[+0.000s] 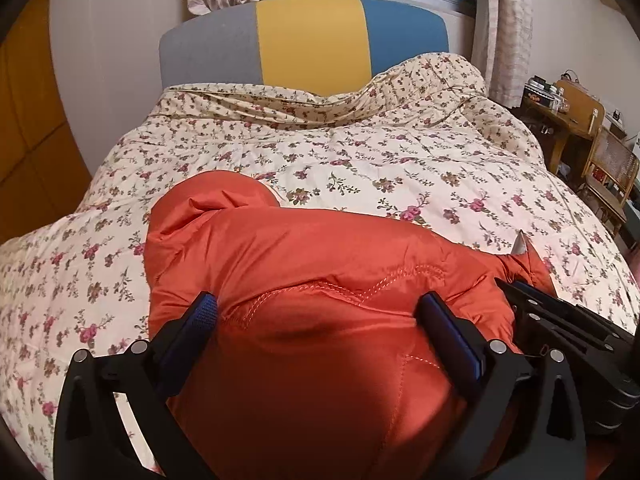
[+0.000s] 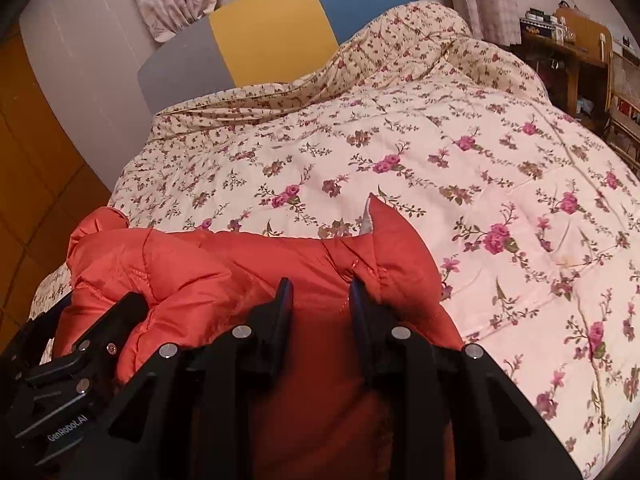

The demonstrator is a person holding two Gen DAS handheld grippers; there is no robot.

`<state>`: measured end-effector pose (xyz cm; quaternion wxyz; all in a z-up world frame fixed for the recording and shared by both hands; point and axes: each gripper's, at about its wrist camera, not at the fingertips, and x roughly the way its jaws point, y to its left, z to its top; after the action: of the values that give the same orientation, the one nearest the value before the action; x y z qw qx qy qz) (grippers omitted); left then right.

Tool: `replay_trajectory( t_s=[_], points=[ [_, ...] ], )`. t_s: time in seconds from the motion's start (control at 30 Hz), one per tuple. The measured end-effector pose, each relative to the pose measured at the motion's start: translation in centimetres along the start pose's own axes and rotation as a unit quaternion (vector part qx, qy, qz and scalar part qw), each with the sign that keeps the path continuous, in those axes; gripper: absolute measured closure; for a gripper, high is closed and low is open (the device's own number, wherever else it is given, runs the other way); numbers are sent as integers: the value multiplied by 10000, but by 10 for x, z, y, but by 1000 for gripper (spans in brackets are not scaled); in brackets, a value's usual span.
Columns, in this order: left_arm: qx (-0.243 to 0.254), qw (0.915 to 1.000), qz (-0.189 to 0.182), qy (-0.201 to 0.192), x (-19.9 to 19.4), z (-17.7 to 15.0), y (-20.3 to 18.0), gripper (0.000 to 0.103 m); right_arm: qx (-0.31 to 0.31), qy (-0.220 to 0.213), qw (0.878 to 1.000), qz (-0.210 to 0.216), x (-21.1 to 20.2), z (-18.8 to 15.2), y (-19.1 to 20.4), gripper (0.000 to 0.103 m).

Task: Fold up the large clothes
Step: 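Press the folded jacket flat with both grippers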

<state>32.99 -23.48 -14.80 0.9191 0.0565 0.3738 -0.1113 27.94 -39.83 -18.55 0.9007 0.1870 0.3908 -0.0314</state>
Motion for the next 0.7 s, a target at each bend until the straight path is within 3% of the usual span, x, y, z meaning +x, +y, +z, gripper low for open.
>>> replay_trajectory(
  t_s=[0.43,0.7],
  points=[
    [67,9998,158,-82,12,-5,-4,3,3,-40,10000,-90,12,-1,-1,75],
    [71,9998,97,-177,3,-7,-1,3,-39,-305,9995,-64,-1,-6,-1,75]
  ],
)
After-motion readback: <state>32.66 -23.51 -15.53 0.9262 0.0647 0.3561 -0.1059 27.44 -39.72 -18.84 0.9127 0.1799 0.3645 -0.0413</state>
